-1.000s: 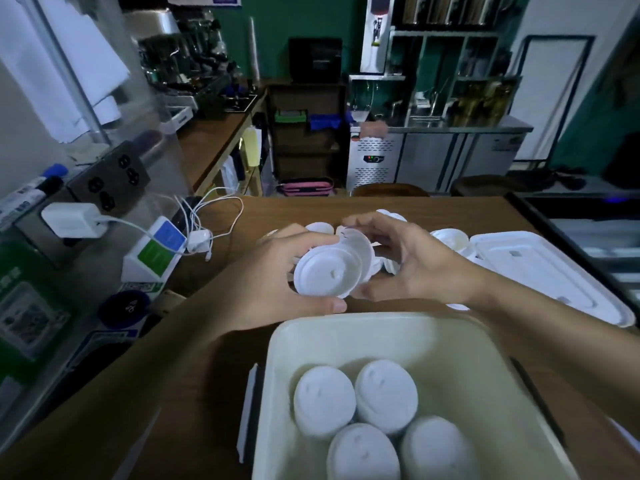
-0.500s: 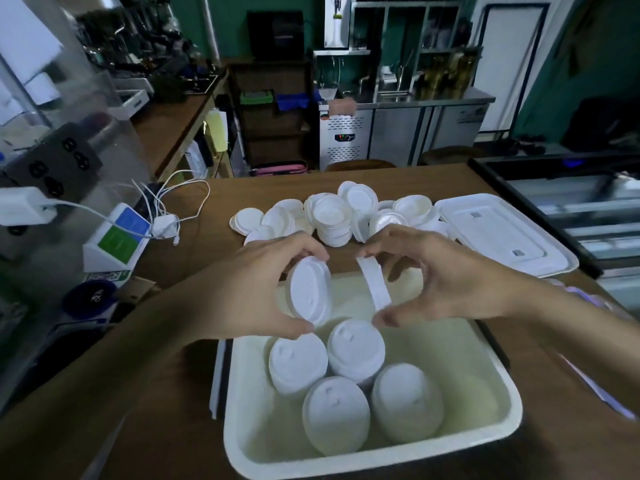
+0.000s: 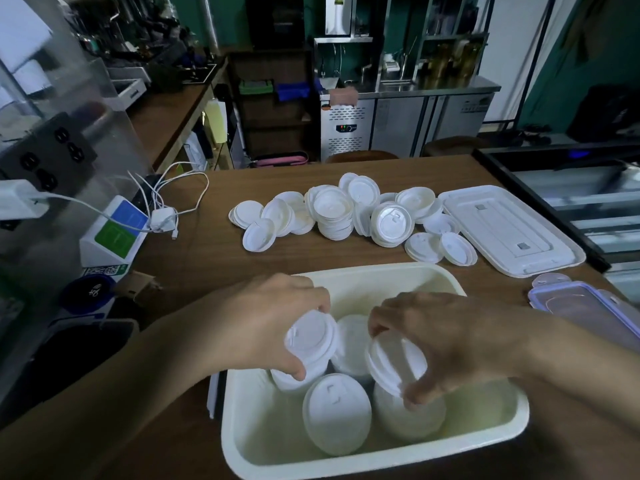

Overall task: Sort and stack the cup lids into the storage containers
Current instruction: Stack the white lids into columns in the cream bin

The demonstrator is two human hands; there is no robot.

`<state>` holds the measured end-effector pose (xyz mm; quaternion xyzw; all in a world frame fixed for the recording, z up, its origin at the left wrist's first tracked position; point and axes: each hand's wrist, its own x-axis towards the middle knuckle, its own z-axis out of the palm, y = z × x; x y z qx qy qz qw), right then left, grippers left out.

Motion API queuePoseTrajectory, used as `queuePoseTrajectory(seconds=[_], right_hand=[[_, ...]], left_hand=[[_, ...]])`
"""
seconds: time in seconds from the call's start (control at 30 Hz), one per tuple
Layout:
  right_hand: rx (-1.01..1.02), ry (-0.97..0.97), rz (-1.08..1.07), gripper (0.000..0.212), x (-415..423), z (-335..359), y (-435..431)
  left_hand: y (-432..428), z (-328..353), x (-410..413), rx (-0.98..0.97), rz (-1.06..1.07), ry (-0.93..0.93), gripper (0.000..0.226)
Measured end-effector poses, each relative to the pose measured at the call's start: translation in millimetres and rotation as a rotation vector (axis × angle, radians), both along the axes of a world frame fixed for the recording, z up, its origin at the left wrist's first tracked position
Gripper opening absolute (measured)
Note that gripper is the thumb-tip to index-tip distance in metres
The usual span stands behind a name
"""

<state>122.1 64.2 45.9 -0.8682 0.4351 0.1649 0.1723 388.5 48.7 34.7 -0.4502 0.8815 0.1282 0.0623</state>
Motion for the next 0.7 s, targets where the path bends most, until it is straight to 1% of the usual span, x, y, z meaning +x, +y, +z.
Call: queuePoseTrajectory(seconds=[0.1,0.2,0.27,0.33,0.5,0.63,0.7], right_hand=[[0.031,0.07,0.05,0.075,0,-6,4],[0.056,0.082,0.058,0.074,-1,-9,6],[0.05,0.086,0.067,0.075,-2,-12,8],[0.04,0.086,0.073,0.076,-3,-15,8],[0.057,0.053,0.024,0.075,-8,-15,7],[0.069,0.047,0.01,0.068,-10,-14,7],[0.084,0.047,-0.002,0.065,-9,-14,7]], left_hand=[[-1,-10,-6,-0.03,-0.063,-0.126,0.063],[-4,-19,-10,-0.072,-0.092,-0.232,0.059],[-5,-21,-12,-0.063,-0.079,-0.266,0.056],[-5,-22,-11,-0.044,-0.063,-0.25,0.056],[-4,-20,-1,0.024,0.005,-0.134,0.058],[-8,-19,3,0.049,0.007,-0.093,0.052],[-9,-21,2,0.08,-0.003,-0.096,0.053]])
